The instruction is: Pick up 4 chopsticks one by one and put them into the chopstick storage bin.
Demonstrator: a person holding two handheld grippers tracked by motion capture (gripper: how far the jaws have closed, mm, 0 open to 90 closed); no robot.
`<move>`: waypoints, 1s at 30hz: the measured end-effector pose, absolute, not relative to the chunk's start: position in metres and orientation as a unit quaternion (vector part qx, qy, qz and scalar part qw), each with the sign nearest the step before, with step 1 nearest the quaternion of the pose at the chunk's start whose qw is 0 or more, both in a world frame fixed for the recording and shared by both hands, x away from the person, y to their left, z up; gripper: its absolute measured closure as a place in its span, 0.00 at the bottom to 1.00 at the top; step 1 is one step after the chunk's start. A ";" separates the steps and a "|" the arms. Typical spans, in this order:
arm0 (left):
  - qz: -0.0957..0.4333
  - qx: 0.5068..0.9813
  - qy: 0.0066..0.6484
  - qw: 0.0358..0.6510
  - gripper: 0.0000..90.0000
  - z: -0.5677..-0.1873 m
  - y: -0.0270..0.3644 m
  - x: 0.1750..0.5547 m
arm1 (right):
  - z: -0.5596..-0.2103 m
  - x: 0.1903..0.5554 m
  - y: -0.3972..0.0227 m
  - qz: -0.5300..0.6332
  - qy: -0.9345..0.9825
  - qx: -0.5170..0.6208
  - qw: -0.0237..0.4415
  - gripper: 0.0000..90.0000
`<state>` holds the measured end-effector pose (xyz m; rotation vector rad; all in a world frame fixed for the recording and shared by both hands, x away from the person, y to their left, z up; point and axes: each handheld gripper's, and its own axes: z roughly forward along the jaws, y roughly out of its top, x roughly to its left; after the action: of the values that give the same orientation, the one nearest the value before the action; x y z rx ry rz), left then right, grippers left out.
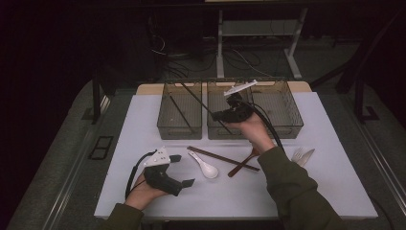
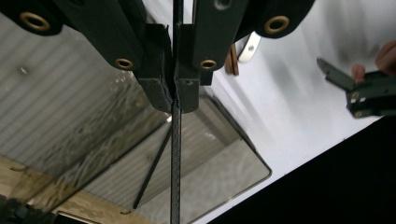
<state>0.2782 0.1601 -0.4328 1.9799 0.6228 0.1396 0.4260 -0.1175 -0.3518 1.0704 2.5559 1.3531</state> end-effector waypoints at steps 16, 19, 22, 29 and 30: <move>0.054 0.818 0.256 0.513 0.00 -0.432 0.160 0.277 | -0.352 0.461 -0.061 0.443 0.813 0.374 0.043 0.94; 0.056 0.819 0.252 0.512 0.00 -0.431 0.161 0.278 | -0.355 0.467 -0.051 0.445 0.809 0.381 0.047 0.94; 0.053 0.819 0.253 0.512 0.00 -0.431 0.161 0.278 | -0.360 0.473 -0.042 0.443 0.807 0.388 0.047 0.94; 0.054 0.819 0.250 0.513 0.00 -0.431 0.160 0.278 | -0.371 0.482 -0.024 0.434 0.806 0.400 0.048 0.94; 0.052 0.819 0.251 0.513 0.00 -0.431 0.160 0.277 | -0.372 0.483 -0.022 0.432 0.807 0.400 0.050 0.94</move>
<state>0.2772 0.1600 -0.4312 1.9693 0.6041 0.1253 0.4830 -0.0220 -0.3722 1.2194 2.4574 1.3158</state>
